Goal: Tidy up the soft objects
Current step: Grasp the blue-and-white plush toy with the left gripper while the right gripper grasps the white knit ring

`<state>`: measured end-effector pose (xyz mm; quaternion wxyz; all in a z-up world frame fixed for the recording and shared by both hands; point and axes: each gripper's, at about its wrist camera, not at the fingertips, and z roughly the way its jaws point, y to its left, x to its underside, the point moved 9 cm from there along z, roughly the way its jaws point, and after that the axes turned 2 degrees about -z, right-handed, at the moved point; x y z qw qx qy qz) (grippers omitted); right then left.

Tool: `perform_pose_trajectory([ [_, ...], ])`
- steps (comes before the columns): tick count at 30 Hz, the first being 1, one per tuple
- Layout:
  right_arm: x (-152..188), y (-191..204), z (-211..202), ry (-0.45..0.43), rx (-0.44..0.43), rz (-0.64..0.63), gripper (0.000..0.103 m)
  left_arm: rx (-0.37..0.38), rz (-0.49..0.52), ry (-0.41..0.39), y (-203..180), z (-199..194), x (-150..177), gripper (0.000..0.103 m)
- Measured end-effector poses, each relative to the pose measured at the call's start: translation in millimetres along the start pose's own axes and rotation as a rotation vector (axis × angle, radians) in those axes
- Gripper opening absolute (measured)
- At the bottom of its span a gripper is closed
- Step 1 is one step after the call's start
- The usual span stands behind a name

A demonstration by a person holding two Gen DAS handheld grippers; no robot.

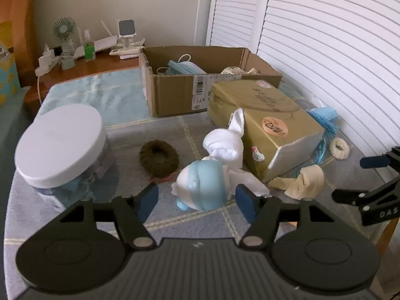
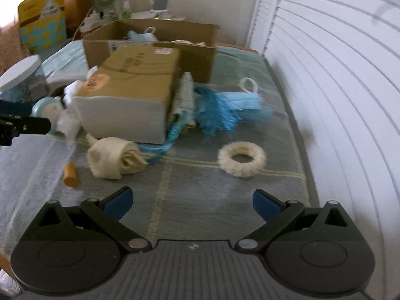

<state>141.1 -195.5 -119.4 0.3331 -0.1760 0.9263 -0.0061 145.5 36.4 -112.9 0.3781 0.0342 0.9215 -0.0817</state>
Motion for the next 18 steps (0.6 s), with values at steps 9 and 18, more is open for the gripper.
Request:
perform_pose_trajectory([
  [9,11,-18,8,-0.002,-0.015,0.071,0.103,0.03,-0.004,0.021,-6,13,-1,0.064],
  [18,16,-18,4,-0.06,-0.009,0.074,0.103,0.035,-0.004,0.029,-8,19,-1,0.05],
])
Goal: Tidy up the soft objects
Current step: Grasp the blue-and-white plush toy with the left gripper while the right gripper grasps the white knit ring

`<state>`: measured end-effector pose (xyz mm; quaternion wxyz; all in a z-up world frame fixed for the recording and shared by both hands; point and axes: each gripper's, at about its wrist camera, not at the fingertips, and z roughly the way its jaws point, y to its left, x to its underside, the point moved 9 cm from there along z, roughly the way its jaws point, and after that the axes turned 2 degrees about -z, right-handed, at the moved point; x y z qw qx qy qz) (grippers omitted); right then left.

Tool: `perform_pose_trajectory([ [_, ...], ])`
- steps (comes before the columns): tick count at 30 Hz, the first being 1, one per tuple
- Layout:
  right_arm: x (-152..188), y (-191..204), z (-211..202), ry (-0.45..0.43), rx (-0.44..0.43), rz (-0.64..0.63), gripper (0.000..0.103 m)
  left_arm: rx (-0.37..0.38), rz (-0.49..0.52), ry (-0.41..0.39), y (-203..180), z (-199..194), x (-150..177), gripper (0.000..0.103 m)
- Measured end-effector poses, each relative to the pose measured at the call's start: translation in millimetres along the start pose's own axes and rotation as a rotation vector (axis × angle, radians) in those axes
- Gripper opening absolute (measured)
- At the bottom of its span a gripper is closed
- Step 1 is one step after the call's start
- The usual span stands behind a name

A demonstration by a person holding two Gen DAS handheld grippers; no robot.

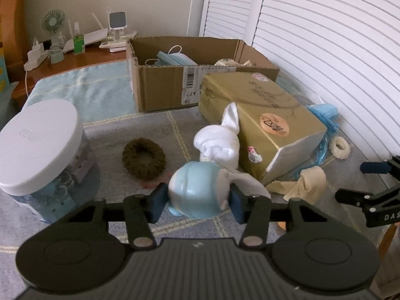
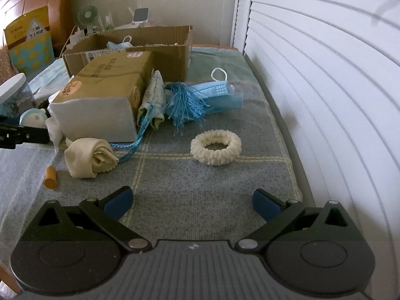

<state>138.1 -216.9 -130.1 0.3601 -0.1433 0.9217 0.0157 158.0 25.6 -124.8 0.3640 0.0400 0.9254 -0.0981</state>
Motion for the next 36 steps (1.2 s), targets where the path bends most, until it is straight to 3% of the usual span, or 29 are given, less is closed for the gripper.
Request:
perform_pose_trajectory([
  [15,-13,-17,6,-0.007,0.058,0.005,0.101,-0.002,0.024,0.014,-3,-22,11,0.049],
  [29,-39,-19,20,-0.031,0.053,-0.019,0.054,-0.008,0.028,0.025,-3,-21,17,0.053],
  [36,-38,-17,17,-0.029,0.052,-0.014,0.049,-0.004,0.056,0.017,-3,-24,16,0.058],
])
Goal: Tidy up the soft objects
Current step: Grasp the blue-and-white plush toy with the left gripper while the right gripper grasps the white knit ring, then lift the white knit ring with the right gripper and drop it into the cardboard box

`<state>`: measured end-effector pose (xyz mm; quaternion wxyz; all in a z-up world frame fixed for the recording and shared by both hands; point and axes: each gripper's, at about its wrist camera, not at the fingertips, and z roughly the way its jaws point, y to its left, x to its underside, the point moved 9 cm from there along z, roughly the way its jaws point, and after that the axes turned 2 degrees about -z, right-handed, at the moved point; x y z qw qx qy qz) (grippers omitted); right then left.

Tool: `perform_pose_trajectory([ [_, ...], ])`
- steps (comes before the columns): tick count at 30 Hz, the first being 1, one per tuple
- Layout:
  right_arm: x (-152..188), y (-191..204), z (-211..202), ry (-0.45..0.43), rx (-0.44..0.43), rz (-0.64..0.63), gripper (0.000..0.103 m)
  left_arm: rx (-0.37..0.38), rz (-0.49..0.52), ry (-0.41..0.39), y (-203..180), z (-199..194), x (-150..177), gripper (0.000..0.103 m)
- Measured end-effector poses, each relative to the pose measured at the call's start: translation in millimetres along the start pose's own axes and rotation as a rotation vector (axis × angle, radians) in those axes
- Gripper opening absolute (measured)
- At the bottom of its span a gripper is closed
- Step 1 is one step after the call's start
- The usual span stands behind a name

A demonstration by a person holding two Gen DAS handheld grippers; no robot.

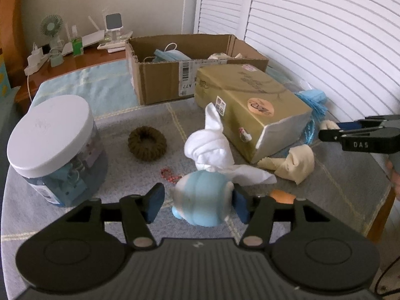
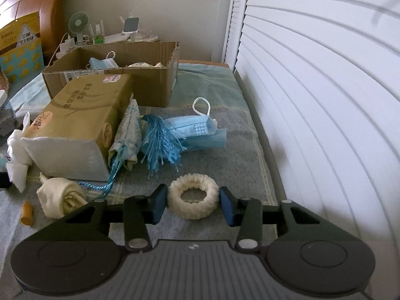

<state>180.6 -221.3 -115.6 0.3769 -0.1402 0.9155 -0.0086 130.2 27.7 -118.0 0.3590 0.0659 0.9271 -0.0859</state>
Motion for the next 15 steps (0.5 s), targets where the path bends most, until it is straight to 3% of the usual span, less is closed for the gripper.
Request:
perform_pose_trajectory([
  [8,3,4,-14,-0.006,-0.009,-0.003,0.049,0.018,0.046,0.021,0,1,2,0.057],
  [10,3,5,-19,-0.011,-0.014,-0.006,0.049,0.022,0.066,0.019,-1,-1,3,0.049],
  [15,2,8,-31,-0.019,-0.02,-0.014,0.049,0.025,0.088,0.015,-1,-12,5,0.047],
])
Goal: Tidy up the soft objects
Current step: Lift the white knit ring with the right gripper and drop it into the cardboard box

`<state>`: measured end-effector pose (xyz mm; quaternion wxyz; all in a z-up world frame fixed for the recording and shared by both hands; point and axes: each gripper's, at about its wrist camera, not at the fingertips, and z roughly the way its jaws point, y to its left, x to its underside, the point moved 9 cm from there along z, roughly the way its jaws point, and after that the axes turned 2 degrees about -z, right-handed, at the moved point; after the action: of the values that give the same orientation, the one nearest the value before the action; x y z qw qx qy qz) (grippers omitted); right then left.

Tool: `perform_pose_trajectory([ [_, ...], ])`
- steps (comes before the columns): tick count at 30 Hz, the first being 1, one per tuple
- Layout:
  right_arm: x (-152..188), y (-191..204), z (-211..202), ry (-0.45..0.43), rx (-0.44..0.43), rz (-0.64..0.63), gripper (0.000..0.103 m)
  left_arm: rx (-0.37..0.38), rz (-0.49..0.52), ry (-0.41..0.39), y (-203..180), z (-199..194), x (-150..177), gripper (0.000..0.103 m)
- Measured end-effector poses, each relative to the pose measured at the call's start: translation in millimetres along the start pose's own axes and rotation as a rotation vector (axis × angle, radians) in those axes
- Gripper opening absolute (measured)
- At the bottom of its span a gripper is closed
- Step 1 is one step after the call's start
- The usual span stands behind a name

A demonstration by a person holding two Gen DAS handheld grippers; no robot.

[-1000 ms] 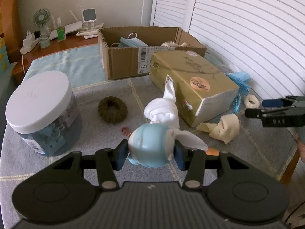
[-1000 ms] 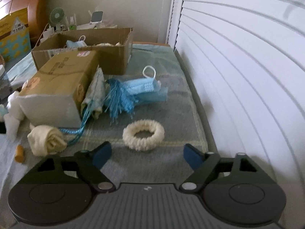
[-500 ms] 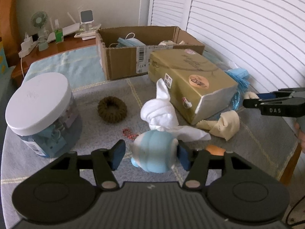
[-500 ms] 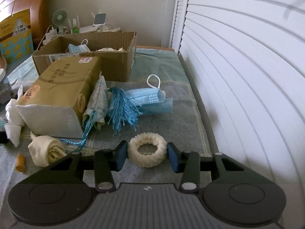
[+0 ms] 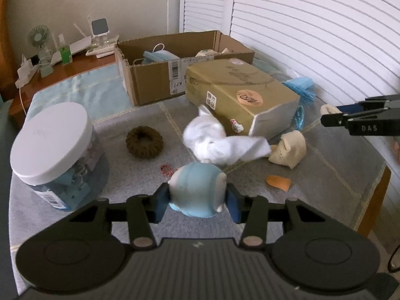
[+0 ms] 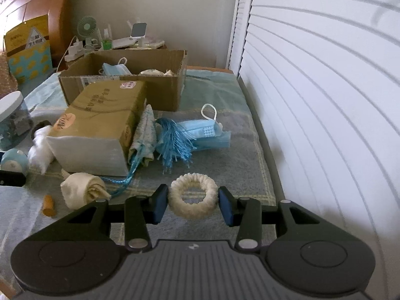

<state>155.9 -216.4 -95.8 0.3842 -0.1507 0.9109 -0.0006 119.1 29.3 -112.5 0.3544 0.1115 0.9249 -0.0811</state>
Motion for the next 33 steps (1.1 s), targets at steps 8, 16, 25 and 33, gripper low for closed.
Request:
perform_pose_trajectory([
  [8,-5,8,-19,-0.013,-0.021,-0.019,0.048,0.001,0.047,-0.005,-2,-22,4,0.047],
  [16,-33,20,-40,-0.058,-0.056,-0.068,0.048,0.014,0.074,-0.032,-4,-36,2,0.047],
  [25,-94,40,-35,-0.118,-0.113,-0.13,0.048,0.011,0.083,-0.055,1,-41,0,0.047],
  [33,-150,62,0,-0.135,-0.143,-0.2,0.048,0.004,0.074,-0.067,8,-43,-3,0.047],
])
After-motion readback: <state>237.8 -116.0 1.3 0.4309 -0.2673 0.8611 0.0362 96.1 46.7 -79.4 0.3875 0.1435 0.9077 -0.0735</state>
